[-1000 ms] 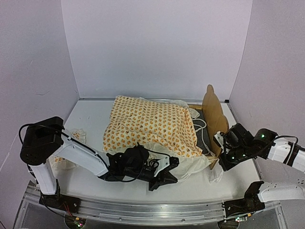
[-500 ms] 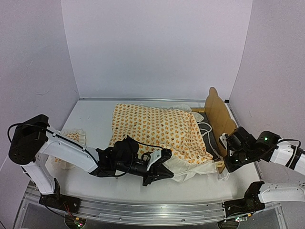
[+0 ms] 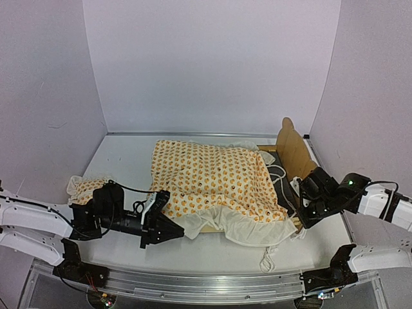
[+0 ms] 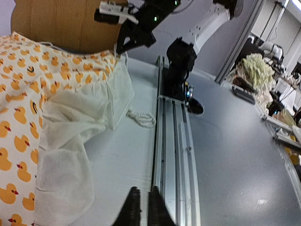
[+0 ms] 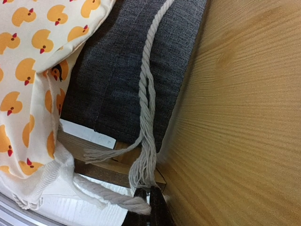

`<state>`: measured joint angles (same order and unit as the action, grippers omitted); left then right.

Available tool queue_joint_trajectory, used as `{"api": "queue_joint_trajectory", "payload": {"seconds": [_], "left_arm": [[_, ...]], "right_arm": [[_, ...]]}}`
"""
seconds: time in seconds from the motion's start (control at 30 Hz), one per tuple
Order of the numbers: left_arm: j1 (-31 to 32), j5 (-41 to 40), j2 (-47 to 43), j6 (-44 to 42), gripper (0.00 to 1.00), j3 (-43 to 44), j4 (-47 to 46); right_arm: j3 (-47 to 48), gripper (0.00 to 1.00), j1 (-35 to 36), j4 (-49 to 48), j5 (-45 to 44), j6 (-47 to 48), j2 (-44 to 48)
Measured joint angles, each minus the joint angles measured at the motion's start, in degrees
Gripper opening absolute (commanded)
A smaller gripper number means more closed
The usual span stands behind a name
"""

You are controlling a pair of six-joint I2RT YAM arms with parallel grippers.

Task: Set up the pet bed

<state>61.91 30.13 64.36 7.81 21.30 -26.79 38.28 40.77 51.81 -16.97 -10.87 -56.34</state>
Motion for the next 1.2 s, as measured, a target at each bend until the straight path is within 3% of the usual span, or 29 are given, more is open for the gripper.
{"api": "queue_joint_trajectory", "payload": {"seconds": [0.03, 0.1, 0.3, 0.43, 0.63, 0.97, 1.0, 1.2], "left_arm": [[0.02, -0.76, -1.79, 0.39, 0.23, 0.13, -0.04], [0.09, -1.73, -2.19, 1.53, 0.43, 2.1, 0.48], [6.36, -6.43, 16.41, 0.92, 0.5, 20.63, 1.16], [9.75, -12.39, 27.65, -0.07, 0.5, 28.74, 0.85], [8.81, -12.24, 40.98, -0.11, 0.48, 33.88, 1.09], [-0.63, -17.25, 43.6, -1.18, 0.53, 34.01, 1.9], [-2.32, -18.51, 43.63, -1.84, 0.53, 34.12, 2.95], [-9.66, -22.29, 43.54, -5.99, 0.55, 35.06, 6.88]], "right_arm": [[0.02, 0.0, 0.0, 0.02, 0.04, 0.13, -0.04], [0.02, 0.0, -0.02, 0.02, 0.2, 0.2, -0.04], [0.85, 0.04, -0.24, 0.72, 2.99, 0.13, 0.0], [1.36, 0.06, -0.24, 1.38, 4.35, 0.11, 0.11], [2.82, 0.06, -0.24, 3.21, 6.47, 0.98, -0.07], [5.88, 0.07, -0.24, 3.69, 9.29, 3.8, -7.56], [6.27, 0.1, -0.24, 3.74, 9.22, 3.72, -8.07], [8.96, 0.53, -0.26, 3.56, 10.82, 1.33, -10.56]]}}
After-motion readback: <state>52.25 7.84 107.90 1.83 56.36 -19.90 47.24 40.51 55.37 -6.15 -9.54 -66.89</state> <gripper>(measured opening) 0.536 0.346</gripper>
